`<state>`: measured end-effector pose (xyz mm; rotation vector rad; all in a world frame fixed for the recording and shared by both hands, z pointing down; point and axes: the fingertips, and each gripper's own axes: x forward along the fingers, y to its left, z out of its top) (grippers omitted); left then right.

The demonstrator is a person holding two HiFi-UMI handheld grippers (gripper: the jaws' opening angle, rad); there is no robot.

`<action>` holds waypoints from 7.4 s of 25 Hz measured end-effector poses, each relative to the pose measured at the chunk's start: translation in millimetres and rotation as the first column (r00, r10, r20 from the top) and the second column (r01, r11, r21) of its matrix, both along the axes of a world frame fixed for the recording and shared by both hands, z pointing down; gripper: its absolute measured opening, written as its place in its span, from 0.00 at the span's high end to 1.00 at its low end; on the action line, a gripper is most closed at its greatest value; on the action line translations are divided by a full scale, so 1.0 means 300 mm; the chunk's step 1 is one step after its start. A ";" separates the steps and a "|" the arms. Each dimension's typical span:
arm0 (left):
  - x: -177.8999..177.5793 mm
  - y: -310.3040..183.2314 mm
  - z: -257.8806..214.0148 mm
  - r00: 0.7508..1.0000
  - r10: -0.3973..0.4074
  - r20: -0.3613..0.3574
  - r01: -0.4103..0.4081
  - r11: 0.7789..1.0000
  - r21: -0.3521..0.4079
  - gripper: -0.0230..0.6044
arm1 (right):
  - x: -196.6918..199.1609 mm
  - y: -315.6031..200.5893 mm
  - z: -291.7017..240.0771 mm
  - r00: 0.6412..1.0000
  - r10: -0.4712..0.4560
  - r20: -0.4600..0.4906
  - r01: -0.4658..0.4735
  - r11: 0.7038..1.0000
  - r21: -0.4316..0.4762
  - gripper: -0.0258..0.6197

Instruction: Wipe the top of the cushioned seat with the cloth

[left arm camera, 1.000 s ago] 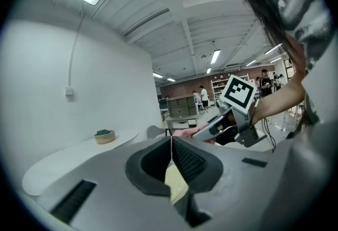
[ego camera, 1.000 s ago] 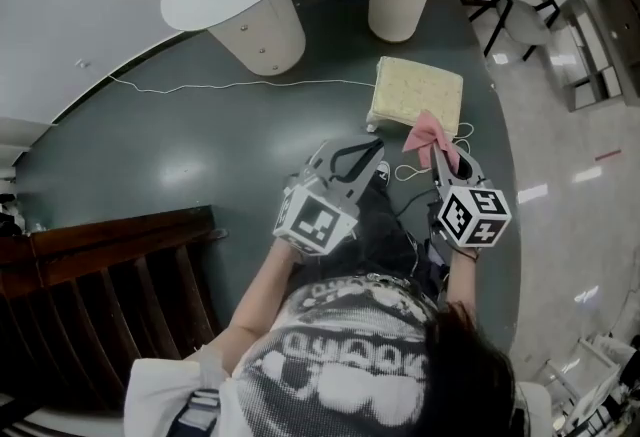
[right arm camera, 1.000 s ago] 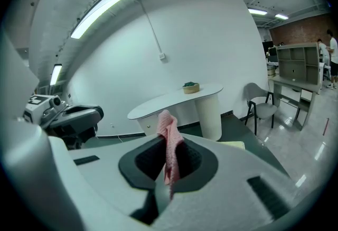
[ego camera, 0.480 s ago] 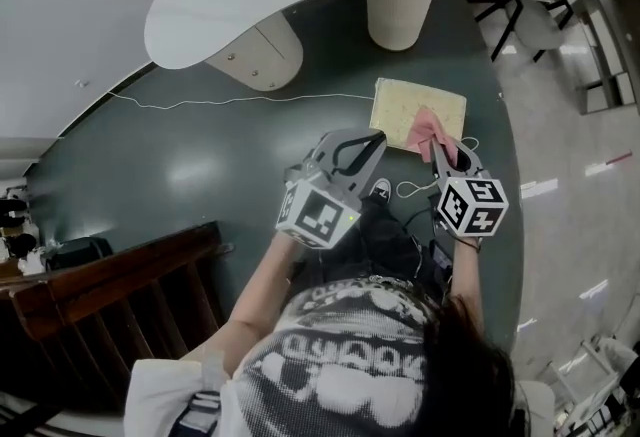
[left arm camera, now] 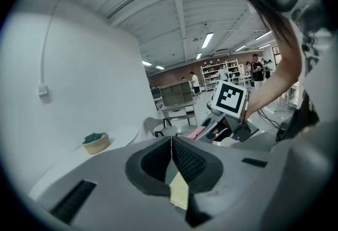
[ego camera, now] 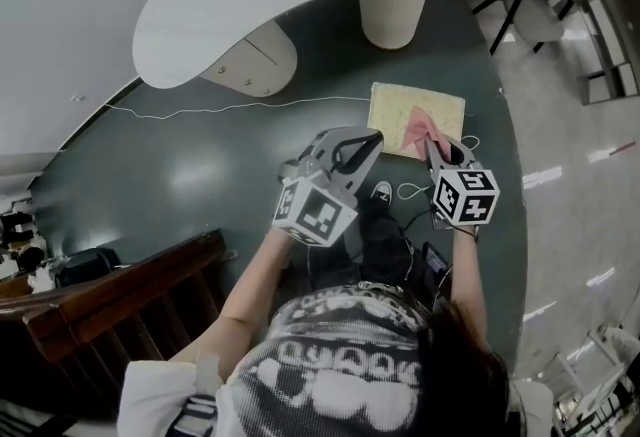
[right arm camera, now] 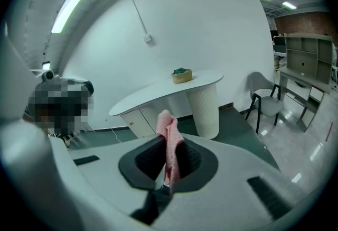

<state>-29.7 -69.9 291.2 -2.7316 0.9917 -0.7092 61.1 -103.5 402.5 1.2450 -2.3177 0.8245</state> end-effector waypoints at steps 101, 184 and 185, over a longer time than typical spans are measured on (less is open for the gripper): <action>-0.071 -0.522 0.891 0.939 0.221 0.263 -0.221 0.975 -0.031 0.95 | 0.028 -0.457 1.217 0.982 -0.041 -0.185 -0.021 0.946 -0.322 0.94; -0.099 -0.361 1.029 0.929 0.210 0.304 -0.192 0.977 -0.089 0.95 | -0.264 -0.097 1.346 0.978 -0.201 -0.045 0.171 0.913 -0.372 0.94; -0.113 -0.356 1.028 0.931 0.204 0.304 -0.184 0.979 -0.093 0.95 | -0.286 -0.087 1.353 0.975 -0.217 -0.041 0.186 0.909 -0.374 0.94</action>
